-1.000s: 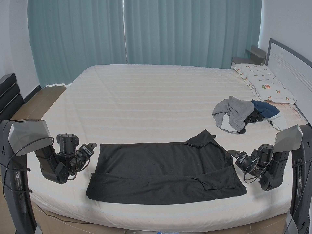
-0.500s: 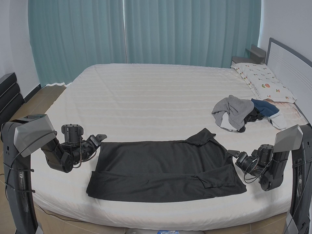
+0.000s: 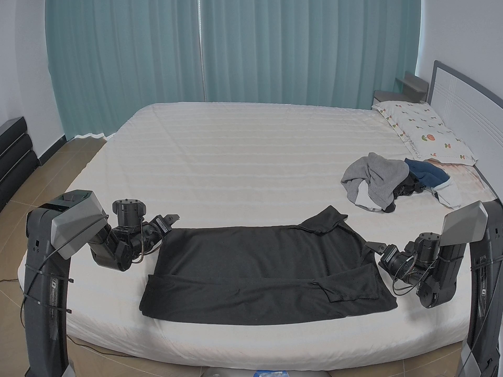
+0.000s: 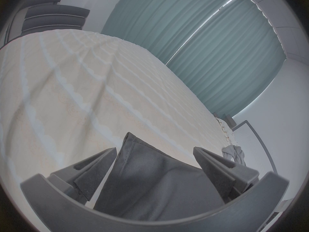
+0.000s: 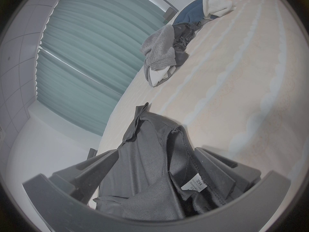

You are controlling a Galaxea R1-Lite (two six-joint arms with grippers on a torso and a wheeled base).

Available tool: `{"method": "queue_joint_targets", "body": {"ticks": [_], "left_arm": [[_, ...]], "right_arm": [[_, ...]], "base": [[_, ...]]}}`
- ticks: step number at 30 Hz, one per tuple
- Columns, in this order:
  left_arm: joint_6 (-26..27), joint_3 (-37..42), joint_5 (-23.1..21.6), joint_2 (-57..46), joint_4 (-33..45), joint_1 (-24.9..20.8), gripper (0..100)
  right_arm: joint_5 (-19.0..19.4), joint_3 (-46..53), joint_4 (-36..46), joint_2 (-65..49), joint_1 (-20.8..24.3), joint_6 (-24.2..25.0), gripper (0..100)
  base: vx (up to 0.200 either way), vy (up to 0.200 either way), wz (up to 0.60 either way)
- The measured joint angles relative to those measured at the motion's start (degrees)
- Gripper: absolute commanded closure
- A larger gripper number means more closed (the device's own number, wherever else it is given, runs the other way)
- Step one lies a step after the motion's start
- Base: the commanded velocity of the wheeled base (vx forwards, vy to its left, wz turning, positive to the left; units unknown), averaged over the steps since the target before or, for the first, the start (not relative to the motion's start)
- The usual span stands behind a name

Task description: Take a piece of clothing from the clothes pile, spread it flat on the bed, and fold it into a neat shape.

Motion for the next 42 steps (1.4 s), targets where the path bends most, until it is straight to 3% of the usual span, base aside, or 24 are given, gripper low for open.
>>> {"method": "queue_joint_targets", "body": {"ticks": [16, 17, 26, 36, 42], "left_arm": [[0.37, -5.30, 1.74, 4.50, 0.22, -0.46, 0], [0.37, -5.61, 2.00, 4.68, 0.27, -0.50, 100], [0.30, -6.96, 3.08, 5.49, 1.94, -0.66, 100], [0.09, -7.03, 8.78, 5.95, -0.09, -0.69, 100], [-0.13, -6.18, 10.54, 6.10, -1.96, -0.83, 100]], "right_arm": [[-0.09, 0.05, 0.02, -0.04, 0.04, -0.09, 0], [-0.09, 0.00, 0.00, -0.04, 0.04, -0.11, 0], [-0.06, -0.15, 0.00, -0.04, 0.04, -0.13, 0], [-2.24, -2.38, 0.29, -1.88, 0.89, -0.66, 0], [-3.07, -6.70, 9.01, -3.75, 3.96, -0.82, 0]], "base": [[0.000, 0.000, 0.00], [0.000, 0.000, 0.00], [0.000, 0.000, 0.00], [0.000, 0.000, 0.00], [0.000, 0.000, 0.00]]}}
